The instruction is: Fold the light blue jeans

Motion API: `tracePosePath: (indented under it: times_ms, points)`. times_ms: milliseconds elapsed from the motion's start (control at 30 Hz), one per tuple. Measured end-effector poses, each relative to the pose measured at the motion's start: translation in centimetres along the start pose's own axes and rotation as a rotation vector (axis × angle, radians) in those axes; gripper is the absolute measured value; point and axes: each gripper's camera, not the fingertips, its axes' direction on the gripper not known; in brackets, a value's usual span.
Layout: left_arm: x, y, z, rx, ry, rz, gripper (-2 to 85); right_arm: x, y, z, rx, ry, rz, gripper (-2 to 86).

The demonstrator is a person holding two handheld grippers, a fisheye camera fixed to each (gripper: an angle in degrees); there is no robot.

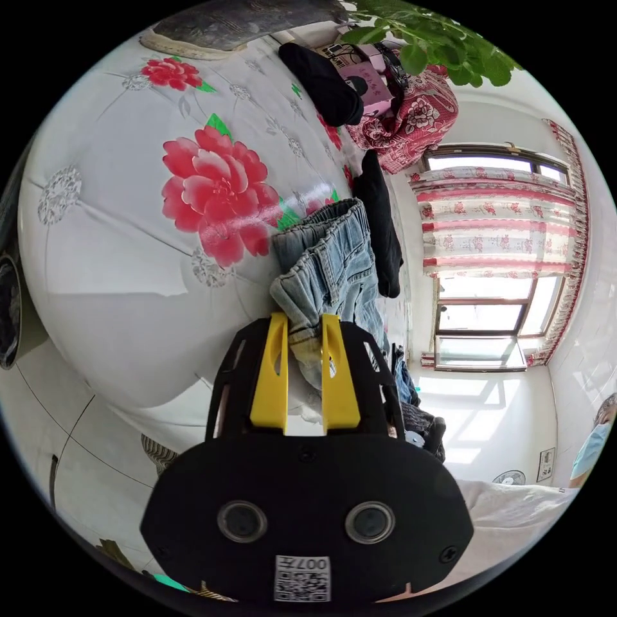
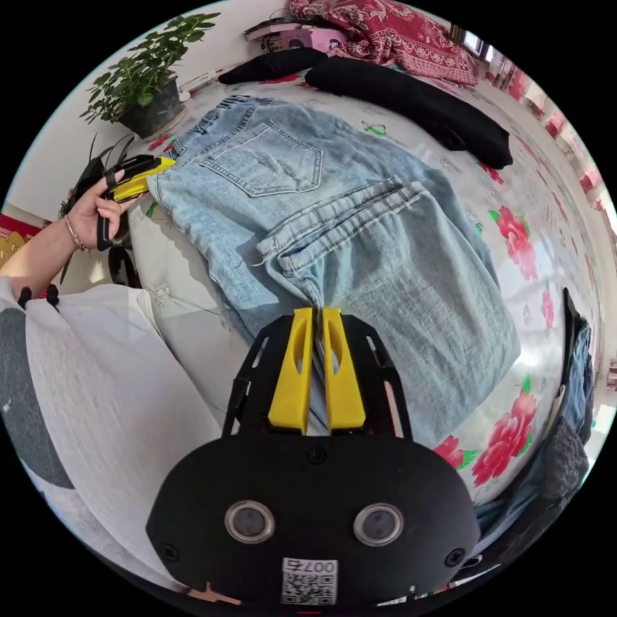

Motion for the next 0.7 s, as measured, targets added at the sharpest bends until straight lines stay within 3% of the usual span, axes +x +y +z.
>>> tracePosePath:
  times_ms: [133, 300, 467, 600, 700]
  points:
    - [-0.4, 0.8, 0.0, 0.018, 0.002, -0.001, 5.6, -0.1, 0.8, -4.5, 0.115, -0.040, -0.111, 1.8]
    - [-0.6, 1.7, 0.5, 0.043, 0.036, 0.015, 4.9, 2.0, 0.8, -4.0, 0.073, -0.185, -0.049, 3.7]
    - [7.7, 2.7, 0.3, 0.067, 0.100, 0.401, 4.7, 5.9, 3.0, -5.9, 0.244, -0.314, 0.170, 5.1]
    - [17.9, 4.8, 3.2, -0.056, 0.187, 0.766, 4.7, 12.0, 8.0, -7.3, 0.386, -0.424, 0.424, 4.6]
    - [25.7, 9.5, 7.1, -0.201, 0.269, 1.041, 4.8, 15.5, 12.3, -8.4, 0.445, -0.359, 0.551, 4.3]
